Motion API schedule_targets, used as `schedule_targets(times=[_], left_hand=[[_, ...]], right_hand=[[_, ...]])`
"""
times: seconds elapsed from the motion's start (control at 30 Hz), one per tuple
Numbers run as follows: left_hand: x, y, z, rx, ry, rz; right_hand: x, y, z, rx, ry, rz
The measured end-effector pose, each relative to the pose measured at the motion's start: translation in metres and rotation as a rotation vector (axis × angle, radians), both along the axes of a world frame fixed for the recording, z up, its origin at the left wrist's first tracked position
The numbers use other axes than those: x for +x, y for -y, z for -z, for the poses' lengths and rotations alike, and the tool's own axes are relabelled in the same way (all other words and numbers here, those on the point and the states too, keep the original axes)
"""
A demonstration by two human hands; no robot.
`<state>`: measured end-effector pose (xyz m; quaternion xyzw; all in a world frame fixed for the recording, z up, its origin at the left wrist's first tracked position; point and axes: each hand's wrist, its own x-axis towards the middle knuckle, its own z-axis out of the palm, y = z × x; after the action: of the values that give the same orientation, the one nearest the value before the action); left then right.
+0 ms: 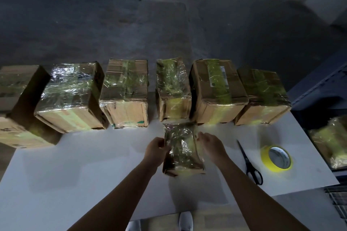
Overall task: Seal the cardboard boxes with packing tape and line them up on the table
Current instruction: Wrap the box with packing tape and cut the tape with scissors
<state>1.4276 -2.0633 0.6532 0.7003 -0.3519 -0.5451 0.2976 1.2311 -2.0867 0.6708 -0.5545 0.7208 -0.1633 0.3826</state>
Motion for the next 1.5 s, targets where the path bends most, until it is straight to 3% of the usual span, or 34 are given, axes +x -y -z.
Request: schedule_targets(times=[0.1,0.17,0.3,0.37,0.5,0.57,0.77,0.93,1.07,1.17,1.5], left_hand=[[0.0,-0.002,0.003,0.113,-0.18,-0.068],[-0.005,-0.005,0.005,0.125,-0.203,-0.07],[-0.008,-0.002,0.005,-0.025,0.255,0.046],[-0.011,0.002,-0.002,-0.051,0.242,0.066],[-0.021,0.004,-0.017,0.044,0.021,0.103],[-0.025,0.001,-0.015,0.057,0.024,0.168],[-0.034,0.001,-0.01,0.004,0.178,0.185],[-0.04,-0.004,-0.01,-0.065,0.356,0.073],[-0.04,-0.012,-0.016,-0.22,0.591,0.053],[-0.044,-0.014,-0.029,-0.397,0.659,0.059],[-0.095,-0.011,-0.052,-0.546,0.362,0.315]], right_hand=[[-0.01,-0.002,0.004,0.057,0.028,0.08],[-0.014,-0.002,0.002,0.122,0.084,0.102],[-0.015,-0.002,-0.003,0.055,0.097,0.083],[-0.011,-0.002,-0.004,0.017,0.106,0.079],[-0.008,-0.004,-0.01,-0.04,0.087,0.05],[-0.01,-0.004,-0.012,-0.048,0.088,0.026],[-0.012,0.0,-0.013,-0.008,0.106,-0.042],[-0.015,0.005,-0.01,0.001,0.091,-0.174],[-0.019,0.004,-0.013,0.028,0.12,-0.175],[-0.025,0.0,-0.014,0.051,0.121,-0.116],[-0.046,-0.027,-0.037,0.006,0.072,0.095]])
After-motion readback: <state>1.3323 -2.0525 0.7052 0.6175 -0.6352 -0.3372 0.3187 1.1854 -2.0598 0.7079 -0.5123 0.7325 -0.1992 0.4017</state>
